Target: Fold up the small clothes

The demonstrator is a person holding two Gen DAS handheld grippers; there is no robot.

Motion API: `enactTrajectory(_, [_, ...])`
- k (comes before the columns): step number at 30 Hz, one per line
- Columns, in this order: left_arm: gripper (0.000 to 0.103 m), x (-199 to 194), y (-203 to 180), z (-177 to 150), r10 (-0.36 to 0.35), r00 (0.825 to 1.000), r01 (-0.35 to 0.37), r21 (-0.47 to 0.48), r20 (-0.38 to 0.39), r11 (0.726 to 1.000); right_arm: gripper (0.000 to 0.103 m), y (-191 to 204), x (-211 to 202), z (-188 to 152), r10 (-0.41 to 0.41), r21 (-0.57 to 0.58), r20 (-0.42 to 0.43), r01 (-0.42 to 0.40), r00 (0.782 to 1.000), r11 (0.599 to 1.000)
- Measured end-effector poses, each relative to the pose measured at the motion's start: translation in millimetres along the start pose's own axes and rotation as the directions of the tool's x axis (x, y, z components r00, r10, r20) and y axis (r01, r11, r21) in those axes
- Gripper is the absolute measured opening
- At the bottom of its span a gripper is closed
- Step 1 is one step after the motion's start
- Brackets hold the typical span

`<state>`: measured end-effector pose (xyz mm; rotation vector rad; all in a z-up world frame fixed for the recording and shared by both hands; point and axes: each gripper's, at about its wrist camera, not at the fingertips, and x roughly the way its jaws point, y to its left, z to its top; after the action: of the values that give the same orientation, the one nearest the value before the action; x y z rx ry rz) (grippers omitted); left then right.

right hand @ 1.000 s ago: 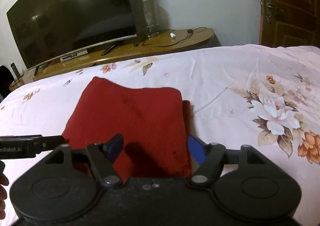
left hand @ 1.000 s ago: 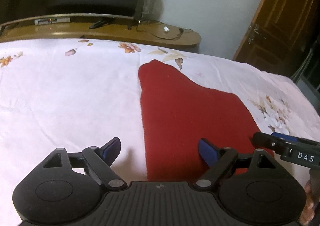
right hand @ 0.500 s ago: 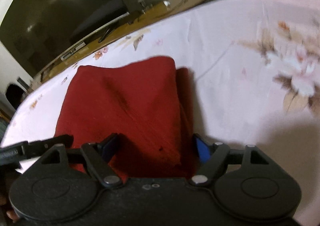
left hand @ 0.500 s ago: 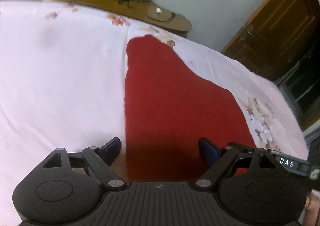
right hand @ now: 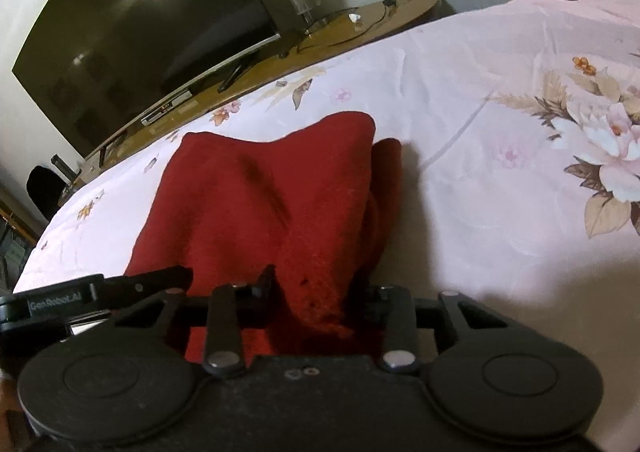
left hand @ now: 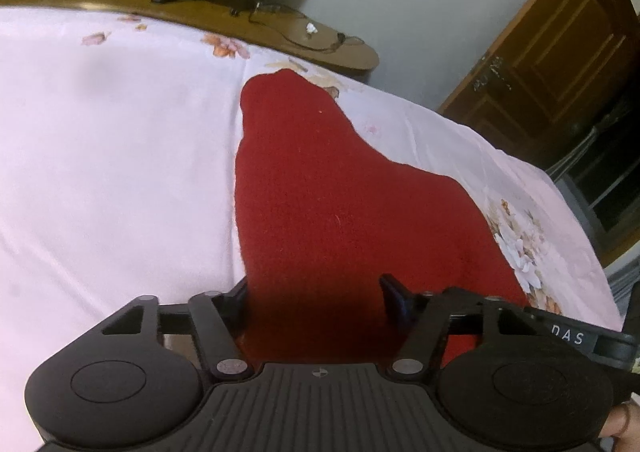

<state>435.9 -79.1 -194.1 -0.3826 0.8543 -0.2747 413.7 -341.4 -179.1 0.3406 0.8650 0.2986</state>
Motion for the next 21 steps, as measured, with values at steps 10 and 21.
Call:
enactTrajectory(10, [0.056, -25, -6, 2, 0.027, 0.999, -0.028, 0.028, 0.029, 0.999, 0.031, 11, -16, 4, 0.040, 0.006, 0.033, -0.041, 0.999, 0.999])
enactTrajectory(21, [0.056, -86, 9, -2, 0.069, 0.995, -0.071, 0.031, 0.069, 0.997, 0.031, 48, -35, -1, 0.120, -0.028, 0.038, -0.119, 0.992, 0.992])
